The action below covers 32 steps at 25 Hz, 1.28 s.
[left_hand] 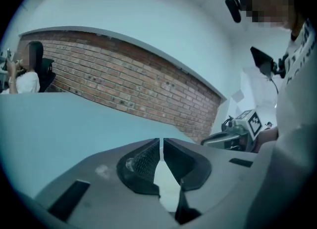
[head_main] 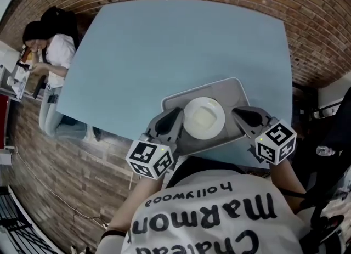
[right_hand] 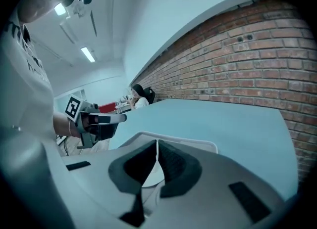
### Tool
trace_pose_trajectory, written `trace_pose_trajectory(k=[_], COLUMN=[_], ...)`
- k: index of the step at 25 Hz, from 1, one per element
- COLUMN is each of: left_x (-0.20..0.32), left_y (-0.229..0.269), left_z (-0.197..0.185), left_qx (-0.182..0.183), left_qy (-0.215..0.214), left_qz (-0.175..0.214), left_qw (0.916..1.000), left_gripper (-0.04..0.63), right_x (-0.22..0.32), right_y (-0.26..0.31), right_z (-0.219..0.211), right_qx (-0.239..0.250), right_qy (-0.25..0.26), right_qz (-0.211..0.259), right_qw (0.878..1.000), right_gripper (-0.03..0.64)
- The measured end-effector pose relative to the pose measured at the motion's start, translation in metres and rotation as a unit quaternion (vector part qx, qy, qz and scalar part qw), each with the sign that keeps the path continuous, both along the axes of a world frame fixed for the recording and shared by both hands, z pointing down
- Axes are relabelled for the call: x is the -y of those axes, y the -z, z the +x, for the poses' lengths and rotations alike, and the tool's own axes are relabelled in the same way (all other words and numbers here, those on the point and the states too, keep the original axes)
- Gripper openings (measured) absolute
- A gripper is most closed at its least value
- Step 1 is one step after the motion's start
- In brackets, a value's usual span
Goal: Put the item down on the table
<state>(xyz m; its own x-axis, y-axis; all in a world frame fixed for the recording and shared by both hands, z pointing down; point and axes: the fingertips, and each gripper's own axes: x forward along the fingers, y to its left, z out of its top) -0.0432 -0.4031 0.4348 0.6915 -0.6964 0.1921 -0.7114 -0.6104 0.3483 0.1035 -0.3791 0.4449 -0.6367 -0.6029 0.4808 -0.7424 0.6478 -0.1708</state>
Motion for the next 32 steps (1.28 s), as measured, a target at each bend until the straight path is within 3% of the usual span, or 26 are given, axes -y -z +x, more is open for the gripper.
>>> trace_pose_trajectory(k=[3,12,23,32], left_x=[-0.033,-0.137,-0.199,-0.210], left_y=[0.025,0.051,0.049,0.055], left_z=[-0.025,-0.100,-0.119,-0.113], left_qx=[-0.038,-0.064,-0.083,-0.091], left_qy=[-0.014,-0.006,-0.032,-0.051], left_qz=[0.010,0.004,0.010,0.017], left_qw=[0.9991,0.9979,0.9960,0.9944], left_gripper=[0.025,0.025,0.025,0.025], right_x=[-0.014,-0.094,-0.173,-0.183], right_y=[0.019,0.046,0.041,0.046], right_z=[-0.008,-0.031,-0.048,-0.043], right_qx=[0.007,0.014,0.001,-0.019], right_qy=[-0.009,-0.048,-0.082,-0.094], right_qz=[0.021,0.033,0.034,0.042], right_qw=[1.000,0.998,0.996,0.995], right_gripper=[0.015,0.012,0.011,0.011])
